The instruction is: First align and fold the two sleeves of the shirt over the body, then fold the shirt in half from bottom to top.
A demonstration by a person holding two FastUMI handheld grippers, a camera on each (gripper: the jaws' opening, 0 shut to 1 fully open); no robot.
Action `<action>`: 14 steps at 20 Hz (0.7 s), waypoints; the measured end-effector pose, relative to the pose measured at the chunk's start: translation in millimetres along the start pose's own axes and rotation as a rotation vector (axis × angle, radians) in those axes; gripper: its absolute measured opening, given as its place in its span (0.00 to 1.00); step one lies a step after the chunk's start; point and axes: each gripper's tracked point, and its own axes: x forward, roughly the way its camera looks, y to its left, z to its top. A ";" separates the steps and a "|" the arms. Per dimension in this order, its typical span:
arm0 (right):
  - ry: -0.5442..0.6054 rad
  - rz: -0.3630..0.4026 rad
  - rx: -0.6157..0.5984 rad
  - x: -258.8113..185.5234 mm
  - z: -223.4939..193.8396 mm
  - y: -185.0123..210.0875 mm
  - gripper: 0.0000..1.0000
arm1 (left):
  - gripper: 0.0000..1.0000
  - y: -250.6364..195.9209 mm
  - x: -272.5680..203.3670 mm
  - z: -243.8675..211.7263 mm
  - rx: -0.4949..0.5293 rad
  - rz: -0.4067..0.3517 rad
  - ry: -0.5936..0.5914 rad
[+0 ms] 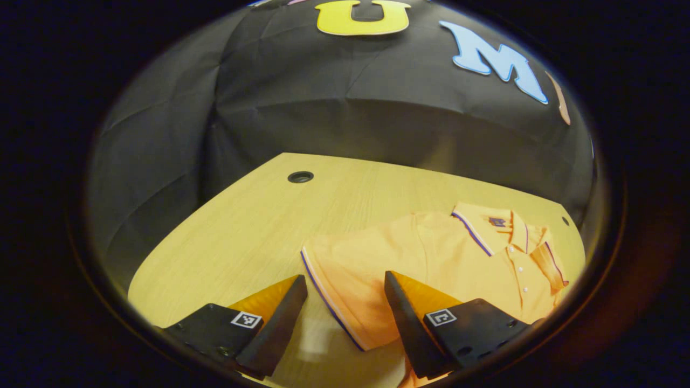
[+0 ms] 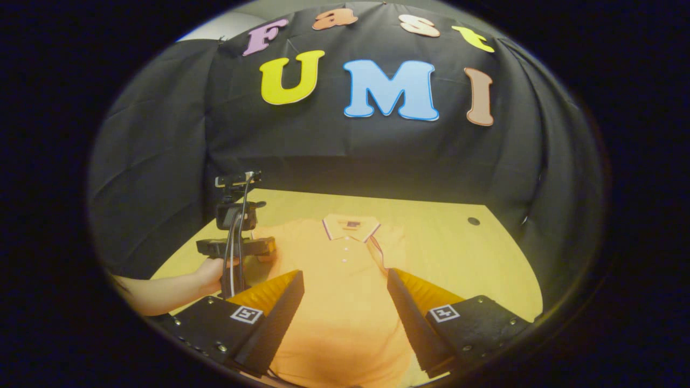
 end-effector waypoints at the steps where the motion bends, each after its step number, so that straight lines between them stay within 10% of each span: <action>1: 0.005 -0.005 0.008 -0.4 -1.5 -1.1 0.96 | 0.93 1.4 2.7 1.0 0.008 0.011 -0.003; 6: 0.023 -0.016 0.032 0.3 -5.6 -5.2 0.96 | 0.92 -7.1 11.7 4.0 0.083 -0.022 0.017; 12: 0.041 0.017 0.047 6.6 -12.5 0.0 0.96 | 0.41 -17.4 8.7 2.8 0.126 -0.046 0.035; 13: 0.041 0.017 0.053 5.7 -12.7 -1.9 0.96 | 0.14 -16.9 11.4 0.5 0.144 -0.039 0.046; 14: 0.039 0.014 0.059 6.3 -13.1 -4.6 0.96 | 0.15 -17.2 12.1 1.7 0.165 -0.036 0.050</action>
